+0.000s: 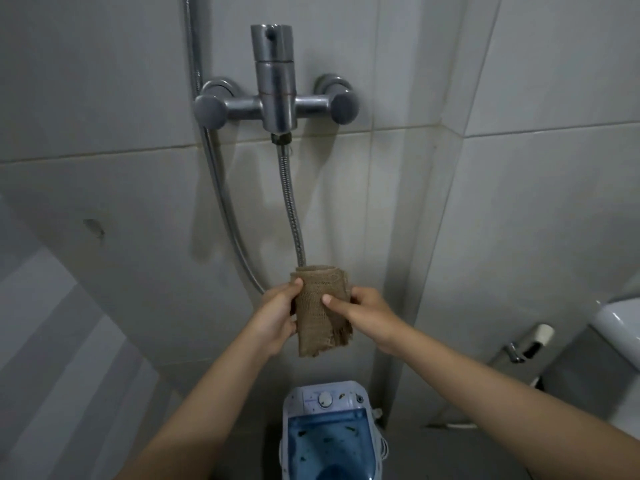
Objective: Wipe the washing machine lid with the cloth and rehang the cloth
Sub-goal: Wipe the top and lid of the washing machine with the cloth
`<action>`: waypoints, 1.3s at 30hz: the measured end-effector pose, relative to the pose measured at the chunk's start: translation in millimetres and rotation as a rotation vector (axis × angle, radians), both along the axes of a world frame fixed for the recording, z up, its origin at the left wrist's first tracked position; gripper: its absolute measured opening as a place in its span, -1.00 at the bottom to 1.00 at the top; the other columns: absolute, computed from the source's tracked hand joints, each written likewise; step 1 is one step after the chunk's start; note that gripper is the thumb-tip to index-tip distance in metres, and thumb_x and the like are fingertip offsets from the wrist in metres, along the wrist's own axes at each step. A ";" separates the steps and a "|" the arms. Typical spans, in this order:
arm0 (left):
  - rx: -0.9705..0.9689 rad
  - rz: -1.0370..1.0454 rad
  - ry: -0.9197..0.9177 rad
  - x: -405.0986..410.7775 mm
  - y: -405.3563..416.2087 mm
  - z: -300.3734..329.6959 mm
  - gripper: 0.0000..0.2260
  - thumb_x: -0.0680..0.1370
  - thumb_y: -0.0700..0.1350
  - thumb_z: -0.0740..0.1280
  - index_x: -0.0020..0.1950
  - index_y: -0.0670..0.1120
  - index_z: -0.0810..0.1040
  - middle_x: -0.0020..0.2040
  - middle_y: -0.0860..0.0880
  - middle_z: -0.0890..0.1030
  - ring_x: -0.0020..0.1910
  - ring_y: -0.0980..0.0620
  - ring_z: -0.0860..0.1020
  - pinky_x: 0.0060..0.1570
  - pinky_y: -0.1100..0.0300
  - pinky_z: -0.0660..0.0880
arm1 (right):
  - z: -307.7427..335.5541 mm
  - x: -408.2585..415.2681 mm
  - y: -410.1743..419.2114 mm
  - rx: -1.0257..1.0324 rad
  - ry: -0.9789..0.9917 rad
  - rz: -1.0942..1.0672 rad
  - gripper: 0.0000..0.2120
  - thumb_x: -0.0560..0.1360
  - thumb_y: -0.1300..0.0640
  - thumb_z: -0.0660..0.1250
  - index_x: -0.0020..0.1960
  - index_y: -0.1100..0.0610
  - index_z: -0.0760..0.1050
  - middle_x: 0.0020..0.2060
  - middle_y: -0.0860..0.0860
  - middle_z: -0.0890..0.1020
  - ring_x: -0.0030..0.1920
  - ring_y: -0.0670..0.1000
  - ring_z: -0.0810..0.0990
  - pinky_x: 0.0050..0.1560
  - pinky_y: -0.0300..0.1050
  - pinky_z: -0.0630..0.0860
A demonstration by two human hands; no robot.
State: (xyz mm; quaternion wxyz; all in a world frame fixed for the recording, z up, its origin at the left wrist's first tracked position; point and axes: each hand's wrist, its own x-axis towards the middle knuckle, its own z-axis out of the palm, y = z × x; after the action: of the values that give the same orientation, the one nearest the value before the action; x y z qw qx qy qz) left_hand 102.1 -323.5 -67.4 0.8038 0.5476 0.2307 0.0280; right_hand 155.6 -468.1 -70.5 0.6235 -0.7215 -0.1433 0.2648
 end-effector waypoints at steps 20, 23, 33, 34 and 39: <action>0.305 -0.507 0.271 24.5 28.8 -83.4 -0.57 0.50 -0.30 0.32 0.27 0.06 0.33 0.07 -0.14 0.66 0.00 0.00 0.64 -0.21 0.21 0.58 | -108.6 32.4 8.3 0.031 0.450 -0.121 -0.66 0.45 0.20 0.41 0.18 0.30 0.50 0.08 0.23 0.65 0.11 0.20 0.63 0.22 0.17 0.52; 0.232 -0.419 0.217 26.6 31.0 -113.5 -0.65 0.52 -0.34 0.28 0.23 -0.05 0.36 0.02 -0.19 0.65 -0.10 0.01 0.66 -0.25 0.20 0.59 | -138.3 38.6 14.4 0.049 0.450 -0.164 -0.61 0.40 0.22 0.46 0.18 0.32 0.50 0.05 0.22 0.67 0.07 0.18 0.65 0.18 0.12 0.56; 0.662 -0.321 0.067 36.8 33.0 -259.7 -0.42 0.41 -0.42 0.37 0.32 0.01 0.32 -0.06 -0.13 0.59 -0.29 0.28 0.60 -0.26 0.34 0.57 | -276.2 53.1 35.1 0.083 0.011 -0.151 -0.25 0.43 0.32 0.41 0.44 -0.13 0.15 0.11 0.15 0.61 0.04 0.09 0.67 0.02 -0.03 0.64; 0.677 -0.338 0.051 40.4 35.0 -273.0 -0.40 0.40 -0.44 0.37 0.35 -0.04 0.35 0.02 -0.11 0.57 -0.26 0.33 0.58 -0.25 0.40 0.53 | -290.5 58.4 34.5 0.087 -0.027 -0.091 -0.23 0.41 0.36 0.42 0.44 -0.12 0.18 0.19 0.11 0.56 0.15 0.09 0.62 0.12 -0.01 0.60; 1.018 -0.338 -0.007 57.6 47.0 -356.3 -0.46 0.40 -0.27 0.44 0.35 -0.06 0.43 0.20 -0.01 0.50 0.12 0.10 0.47 0.03 0.38 0.45 | -369.0 77.0 40.4 -0.201 -0.204 0.143 0.00 0.19 0.30 0.60 0.49 0.08 0.16 0.39 0.04 0.37 0.33 0.00 0.43 0.30 -0.06 0.48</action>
State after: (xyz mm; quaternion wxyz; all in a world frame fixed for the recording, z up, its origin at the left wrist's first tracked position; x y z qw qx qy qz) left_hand 159.7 -276.5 -423.7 0.4305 0.8977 0.0936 0.0084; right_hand 232.6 -427.7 -439.4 0.5097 -0.7915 -0.2298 0.2469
